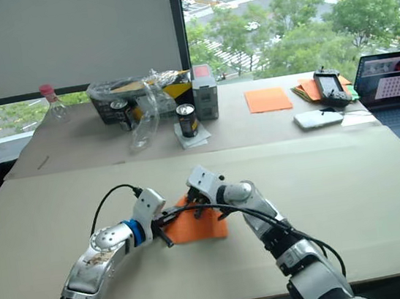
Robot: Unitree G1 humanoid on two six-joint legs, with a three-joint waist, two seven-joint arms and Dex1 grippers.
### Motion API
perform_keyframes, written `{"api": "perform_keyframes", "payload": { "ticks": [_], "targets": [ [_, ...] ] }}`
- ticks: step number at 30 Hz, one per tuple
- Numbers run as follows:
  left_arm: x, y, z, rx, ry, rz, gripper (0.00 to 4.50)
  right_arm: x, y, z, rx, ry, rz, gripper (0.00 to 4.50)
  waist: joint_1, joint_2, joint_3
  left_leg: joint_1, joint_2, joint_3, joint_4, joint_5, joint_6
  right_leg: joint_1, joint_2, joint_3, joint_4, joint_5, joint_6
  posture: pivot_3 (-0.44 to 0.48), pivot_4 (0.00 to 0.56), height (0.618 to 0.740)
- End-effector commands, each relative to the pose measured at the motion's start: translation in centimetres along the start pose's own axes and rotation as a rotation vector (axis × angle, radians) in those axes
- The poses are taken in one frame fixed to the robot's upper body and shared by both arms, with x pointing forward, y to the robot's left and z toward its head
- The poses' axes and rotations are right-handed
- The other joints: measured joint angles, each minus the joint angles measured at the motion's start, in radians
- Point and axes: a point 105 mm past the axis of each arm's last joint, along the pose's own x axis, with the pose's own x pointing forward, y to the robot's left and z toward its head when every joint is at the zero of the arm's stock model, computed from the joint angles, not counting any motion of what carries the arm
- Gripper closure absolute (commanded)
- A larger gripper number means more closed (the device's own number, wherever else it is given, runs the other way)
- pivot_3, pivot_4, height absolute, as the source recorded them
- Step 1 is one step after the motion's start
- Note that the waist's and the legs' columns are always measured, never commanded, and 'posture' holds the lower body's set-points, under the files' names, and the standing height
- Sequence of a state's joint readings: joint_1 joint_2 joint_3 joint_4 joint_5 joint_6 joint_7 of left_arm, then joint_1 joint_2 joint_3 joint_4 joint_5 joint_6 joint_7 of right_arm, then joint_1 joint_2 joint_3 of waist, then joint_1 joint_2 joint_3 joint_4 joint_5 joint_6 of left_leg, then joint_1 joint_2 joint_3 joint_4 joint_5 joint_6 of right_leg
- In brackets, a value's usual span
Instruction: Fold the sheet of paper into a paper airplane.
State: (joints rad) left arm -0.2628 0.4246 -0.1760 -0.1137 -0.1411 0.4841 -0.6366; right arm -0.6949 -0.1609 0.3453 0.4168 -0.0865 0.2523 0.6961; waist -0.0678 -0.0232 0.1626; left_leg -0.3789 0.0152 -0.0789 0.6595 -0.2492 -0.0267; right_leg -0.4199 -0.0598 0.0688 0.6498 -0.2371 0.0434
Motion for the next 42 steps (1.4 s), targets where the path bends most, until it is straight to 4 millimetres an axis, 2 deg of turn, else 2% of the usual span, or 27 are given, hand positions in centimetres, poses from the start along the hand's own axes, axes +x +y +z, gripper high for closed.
{"api": "perform_keyframes", "payload": {
  "ticks": [1, 4, 10, 14, 17, 19, 21, 22, 24, 31, 38, 42],
  "targets": [
    [0.0, -0.8, -1.9, -0.022, 0.067, -0.014, 4.48, 0.5, 0.3, 0.0, -0.004, -0.005, 0.014, 4.5, 0.0, 0.0, 0.0, 0.0, 0.0, 0.0, 0.0, 0.0, 0.0, 0.0, 0.0, 0.0, 0.0, 0.0, 0.0, 0.0, 0.15, 0.73],
    [-0.1, -0.7, -1.8, -0.029, 0.062, -0.001, 4.48, 0.6, -0.6, -0.6, -0.025, 0.027, -0.021, 4.5, -0.001, 0.0, 0.0, 0.001, 0.0, 0.0, 0.0, 0.0, 0.0, 0.001, 0.0, 0.0, 0.0, 0.0, 0.0, 0.0, 0.15, 0.73],
    [-0.3, 0.3, -1.7, -0.014, 0.056, 0.05, 4.48, -0.6, -3.6, -1.3, 0.017, 0.04, -0.14, 4.5, 0.005, 0.0, 0.0, 0.002, 0.0, 0.0, 0.0, 0.0, 0.0, 0.002, 0.0, 0.0, 0.001, 0.0, 0.0, 0.0, 0.15, 0.73],
    [-0.3, 0.4, -1.8, -0.011, 0.057, 0.055, 4.48, -1.3, -4.5, -1.4, 0.011, 0.034, -0.165, 4.5, 0.007, 0.0, 0.0, 0.002, 0.0, 0.0, 0.0, 0.0, 0.0, 0.002, 0.0, 0.0, 0.001, 0.0, 0.0, 0.0, 0.15, 0.73],
    [-0.2, 0.6, -1.6, -0.003, 0.045, 0.067, 4.48, -1.7, -4.8, -0.2, -0.01, -0.029, -0.17, 4.5, 0.007, 0.0, 0.0, 0.002, 0.0, 0.0, 0.0, 0.0, 0.0, 0.002, 0.0, 0.0, 0.001, 0.0, 0.0, 0.0, 0.15, 0.73],
    [0.1, 0.6, -1.3, -0.003, 0.037, 0.067, 4.48, -2.2, -4.9, 2.1, -0.04, -0.137, -0.161, 4.5, 0.007, 0.0, 0.0, 0.002, 0.0, 0.0, 0.0, 0.0, 0.0, 0.001, 0.0, 0.0, 0.001, 0.0, 0.0, 0.0, 0.15, 0.73],
    [0.3, 0.5, -1.2, -0.003, 0.034, 0.06, 4.48, -2.7, -4.6, 3.6, -0.036, -0.213, -0.146, 4.5, 0.007, 0.0, 0.0, 0.0, 0.0, 0.0, 0.0, 0.0, 0.0, 0.0, 0.0, 0.0, 0.001, 0.0, 0.0, 0.0, 0.15, 0.73],
    [0.5, 0.4, -1.0, -0.005, 0.028, 0.055, 4.48, -2.8, -3.9, 3.6, -0.039, -0.216, -0.116, 4.5, 0.007, 0.0, 0.0, 0.0, 0.0, 0.0, 0.0, 0.0, 0.0, 0.0, 0.0, 0.0, 0.001, 0.0, 0.0, 0.0, 0.15, 0.73],
    [0.8, 0.4, -0.6, -0.01, 0.018, 0.053, 4.48, -3.0, -2.3, 3.1, -0.049, -0.194, -0.054, 4.5, 0.007, 0.0, 0.0, 0.0, 0.0, 0.0, 0.0, 0.0, 0.0, 0.0, 0.0, 0.0, 0.001, 0.0, 0.0, 0.0, 0.15, 0.73],
    [1.2, 0.2, -0.2, -0.016, 0.005, 0.037, 4.48, -2.5, 1.1, 0.7, 0.002, -0.13, 0.028, 4.5, 0.016, 0.0, 0.0, 0.0, 0.0, 0.0, 0.0, 0.0, 0.0, 0.0, 0.0, 0.0, 0.0, 0.0, 0.0, 0.0, 0.15, 0.73],
    [1.6, 0.2, 0.4, -0.054, -0.009, 0.013, 4.48, -2.1, 1.8, -1.9, 0.029, -0.037, 0.031, 4.5, 0.022, 0.0, 0.0, 0.0, 0.0, 0.0, 0.0, 0.0, 0.0, 0.0, 0.0, 0.0, 0.0, 0.0, 0.0, 0.0, 0.15, 0.73],
    [1.8, 0.2, 1.2, -0.109, -0.019, -0.019, 4.48, -2.4, 1.7, -2.7, 0.044, -0.016, 0.017, 4.5, 0.022, 0.0, 0.0, 0.001, 0.0, 0.0, 0.0, 0.0, 0.0, 0.001, 0.0, 0.0, 0.0, 0.0, 0.0, 0.0, 0.15, 0.73]
  ]
}}
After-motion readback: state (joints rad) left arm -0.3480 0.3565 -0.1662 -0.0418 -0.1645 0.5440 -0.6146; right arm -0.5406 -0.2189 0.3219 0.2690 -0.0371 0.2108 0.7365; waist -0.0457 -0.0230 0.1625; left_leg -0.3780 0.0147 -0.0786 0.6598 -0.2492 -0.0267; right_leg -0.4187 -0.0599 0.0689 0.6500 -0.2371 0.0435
